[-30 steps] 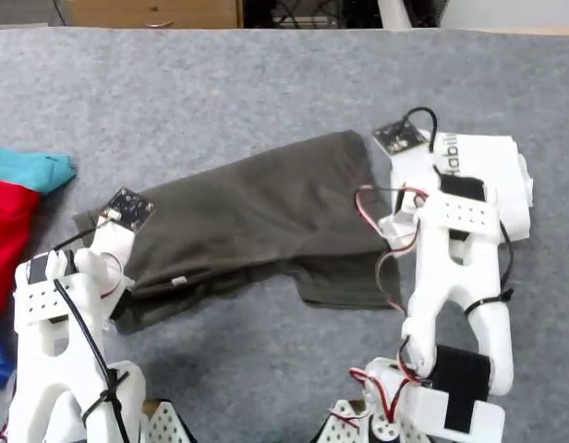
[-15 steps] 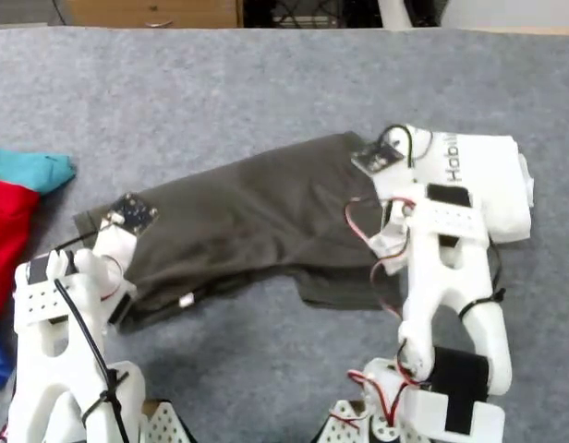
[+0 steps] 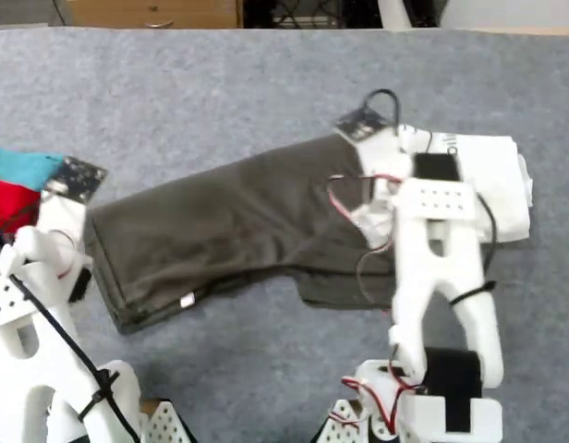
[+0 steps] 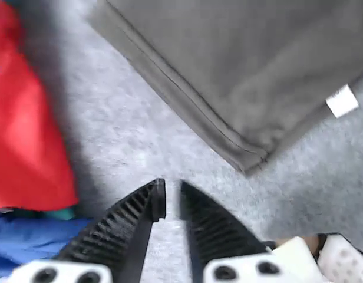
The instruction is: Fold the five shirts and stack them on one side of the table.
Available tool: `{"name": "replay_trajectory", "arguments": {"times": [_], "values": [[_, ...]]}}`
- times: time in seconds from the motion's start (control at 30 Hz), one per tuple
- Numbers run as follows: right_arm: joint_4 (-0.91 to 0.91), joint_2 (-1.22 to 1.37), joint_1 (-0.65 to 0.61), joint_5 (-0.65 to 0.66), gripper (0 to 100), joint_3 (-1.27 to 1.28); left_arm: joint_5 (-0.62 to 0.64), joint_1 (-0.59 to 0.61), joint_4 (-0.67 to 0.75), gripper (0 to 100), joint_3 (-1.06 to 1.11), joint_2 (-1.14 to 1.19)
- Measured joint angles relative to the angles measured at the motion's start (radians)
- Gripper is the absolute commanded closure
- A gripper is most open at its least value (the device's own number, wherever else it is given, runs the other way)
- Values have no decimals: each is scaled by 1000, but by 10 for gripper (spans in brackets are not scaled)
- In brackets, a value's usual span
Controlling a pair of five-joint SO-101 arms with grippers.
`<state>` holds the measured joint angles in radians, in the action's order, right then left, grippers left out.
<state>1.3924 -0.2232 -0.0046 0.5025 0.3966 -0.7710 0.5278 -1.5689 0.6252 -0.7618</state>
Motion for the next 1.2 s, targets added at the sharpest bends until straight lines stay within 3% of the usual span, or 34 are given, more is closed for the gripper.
{"name": "replay_trajectory", "arguments": {"times": [0.17,0.3,0.47,0.9,1.2], "values": [[-183,86,-164,-190,985,-2,132,-54,86,970,-25,0],[-328,270,-195,-299,985,-18,282,-115,239,970,38,18],[-328,437,-196,-347,985,-51,425,-138,299,970,97,44],[-41,451,-196,-350,985,-52,440,-138,311,970,189,49],[-132,313,-195,-373,985,-52,443,-141,311,970,189,49]]}}
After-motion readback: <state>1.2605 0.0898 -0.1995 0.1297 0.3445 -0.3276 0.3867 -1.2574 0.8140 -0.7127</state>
